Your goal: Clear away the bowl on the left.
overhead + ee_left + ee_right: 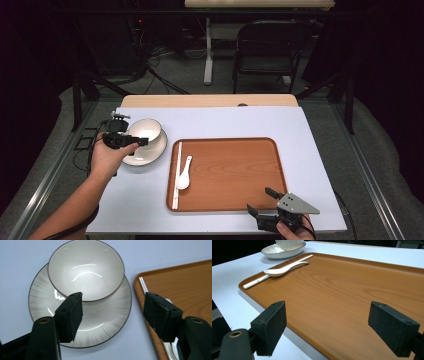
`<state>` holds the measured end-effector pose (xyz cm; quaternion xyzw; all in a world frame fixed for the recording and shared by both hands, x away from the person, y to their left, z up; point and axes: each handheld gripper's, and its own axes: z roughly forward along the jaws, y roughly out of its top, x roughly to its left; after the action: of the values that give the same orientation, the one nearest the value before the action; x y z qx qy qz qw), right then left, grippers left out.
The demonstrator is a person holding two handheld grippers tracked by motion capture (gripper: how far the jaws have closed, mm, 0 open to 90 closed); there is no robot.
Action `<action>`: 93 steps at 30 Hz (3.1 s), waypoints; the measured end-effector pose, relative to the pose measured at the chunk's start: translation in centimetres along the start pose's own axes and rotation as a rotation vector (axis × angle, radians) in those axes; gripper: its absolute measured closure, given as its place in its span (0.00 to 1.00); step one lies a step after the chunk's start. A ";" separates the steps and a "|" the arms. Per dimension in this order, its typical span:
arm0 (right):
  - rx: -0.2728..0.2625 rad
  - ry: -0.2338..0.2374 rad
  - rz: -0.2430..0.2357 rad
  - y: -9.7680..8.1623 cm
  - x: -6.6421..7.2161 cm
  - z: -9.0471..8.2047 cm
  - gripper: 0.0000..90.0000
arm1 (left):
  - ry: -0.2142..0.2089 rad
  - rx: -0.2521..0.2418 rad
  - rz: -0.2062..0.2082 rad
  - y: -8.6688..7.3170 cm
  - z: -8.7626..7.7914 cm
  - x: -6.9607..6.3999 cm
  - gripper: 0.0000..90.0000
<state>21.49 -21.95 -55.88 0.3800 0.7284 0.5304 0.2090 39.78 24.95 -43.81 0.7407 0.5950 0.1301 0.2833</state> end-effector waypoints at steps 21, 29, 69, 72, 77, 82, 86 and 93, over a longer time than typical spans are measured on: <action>0.001 0.002 0.001 0.0 0.0 0.0 0.16 | 0.065 0.014 -0.135 0.1 3.7 3.0 0.36; 0.000 0.004 0.002 0.0 0.0 -0.1 0.16 | 0.074 0.016 -0.161 0.1 5.1 3.1 0.36; 0.000 0.009 0.003 0.0 0.0 -0.1 0.16 | 0.108 -0.026 -0.283 -0.7 9.7 4.4 0.49; -0.001 0.009 0.002 0.0 0.0 -0.1 0.16 | 0.113 -0.036 -0.283 -0.7 9.9 4.2 0.50; -0.001 0.010 0.005 0.0 0.0 -0.1 0.16 | 0.113 -0.035 -0.290 -0.7 9.9 4.3 0.51; -0.001 0.010 0.005 0.0 0.0 -0.1 0.16 | 0.091 -0.045 -0.360 -0.8 9.9 4.5 0.56; -0.001 0.012 0.007 0.0 0.0 -0.1 0.16 | 0.079 -0.063 -0.386 -0.9 9.8 4.8 0.63; 0.000 0.013 0.007 0.0 0.0 -0.1 0.16 | 0.077 -0.089 -0.431 -1.0 9.8 5.0 0.71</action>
<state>21.40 -22.00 -55.87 0.3794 0.7282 0.5337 0.2025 45.49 27.26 -53.00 0.5777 0.7437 0.1207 0.3141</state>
